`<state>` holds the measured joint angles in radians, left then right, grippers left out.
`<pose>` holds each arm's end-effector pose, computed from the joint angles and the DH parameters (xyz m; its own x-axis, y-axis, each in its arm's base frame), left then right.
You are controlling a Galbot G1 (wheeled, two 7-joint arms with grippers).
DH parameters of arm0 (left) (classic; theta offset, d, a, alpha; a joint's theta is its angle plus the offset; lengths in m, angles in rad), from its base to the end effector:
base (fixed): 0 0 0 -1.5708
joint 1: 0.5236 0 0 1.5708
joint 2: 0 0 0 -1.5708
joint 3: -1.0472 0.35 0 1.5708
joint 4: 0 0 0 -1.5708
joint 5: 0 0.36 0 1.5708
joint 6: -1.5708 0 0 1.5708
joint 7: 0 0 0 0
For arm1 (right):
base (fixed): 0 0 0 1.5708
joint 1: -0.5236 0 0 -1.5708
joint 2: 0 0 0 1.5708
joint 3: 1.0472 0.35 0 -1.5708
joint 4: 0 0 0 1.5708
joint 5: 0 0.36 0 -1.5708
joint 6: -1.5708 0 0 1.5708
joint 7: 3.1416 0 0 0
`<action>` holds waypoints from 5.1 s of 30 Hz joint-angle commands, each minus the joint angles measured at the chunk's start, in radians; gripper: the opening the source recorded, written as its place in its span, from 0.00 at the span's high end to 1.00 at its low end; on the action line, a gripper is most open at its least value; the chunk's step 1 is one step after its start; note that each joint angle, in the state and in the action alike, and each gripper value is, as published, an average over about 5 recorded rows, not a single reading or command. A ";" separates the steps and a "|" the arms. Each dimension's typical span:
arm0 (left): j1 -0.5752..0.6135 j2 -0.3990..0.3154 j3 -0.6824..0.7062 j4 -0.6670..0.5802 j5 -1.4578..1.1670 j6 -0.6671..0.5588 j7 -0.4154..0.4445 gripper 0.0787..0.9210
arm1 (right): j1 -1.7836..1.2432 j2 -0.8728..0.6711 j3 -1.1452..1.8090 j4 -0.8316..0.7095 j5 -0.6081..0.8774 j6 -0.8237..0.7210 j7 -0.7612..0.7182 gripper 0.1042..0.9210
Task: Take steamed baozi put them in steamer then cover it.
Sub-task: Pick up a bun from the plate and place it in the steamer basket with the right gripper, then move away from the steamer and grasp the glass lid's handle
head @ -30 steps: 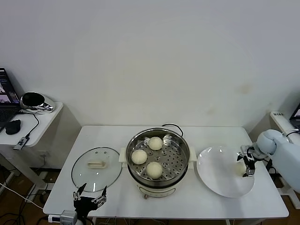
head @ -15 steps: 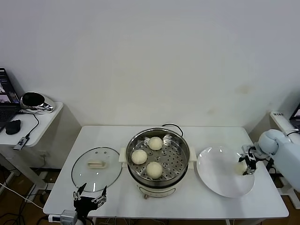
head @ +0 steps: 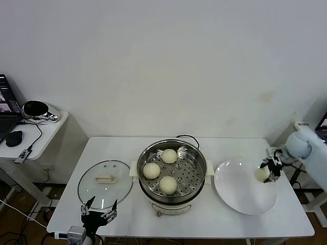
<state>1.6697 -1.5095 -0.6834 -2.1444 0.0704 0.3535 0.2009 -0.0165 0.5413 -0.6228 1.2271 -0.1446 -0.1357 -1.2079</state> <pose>0.1543 0.0575 -0.2971 -0.9127 0.0321 0.4073 0.0938 0.9867 0.1325 0.5071 -0.2448 -0.1413 -0.2136 -0.0728 0.9742 -0.9769 0.0078 -0.2136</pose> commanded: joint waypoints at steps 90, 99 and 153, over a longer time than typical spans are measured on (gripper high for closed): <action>-0.073 0.044 0.021 -0.004 -0.080 -0.206 -0.193 0.12 | -1.197 0.198 1.377 0.565 0.826 0.052 0.913 0.12; -0.119 0.080 0.006 0.127 0.405 -0.363 -0.233 0.12 | -1.442 0.518 1.462 0.602 0.877 0.155 1.031 0.12; -0.419 0.386 0.252 0.663 1.121 -0.261 -0.366 0.12 | -1.448 0.641 1.402 0.532 0.740 0.208 1.060 0.12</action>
<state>1.2740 -1.1251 -0.4376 -1.5054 1.1768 0.0698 -0.1834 -1.4614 1.1773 0.7787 1.7653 0.6054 0.0679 -0.1498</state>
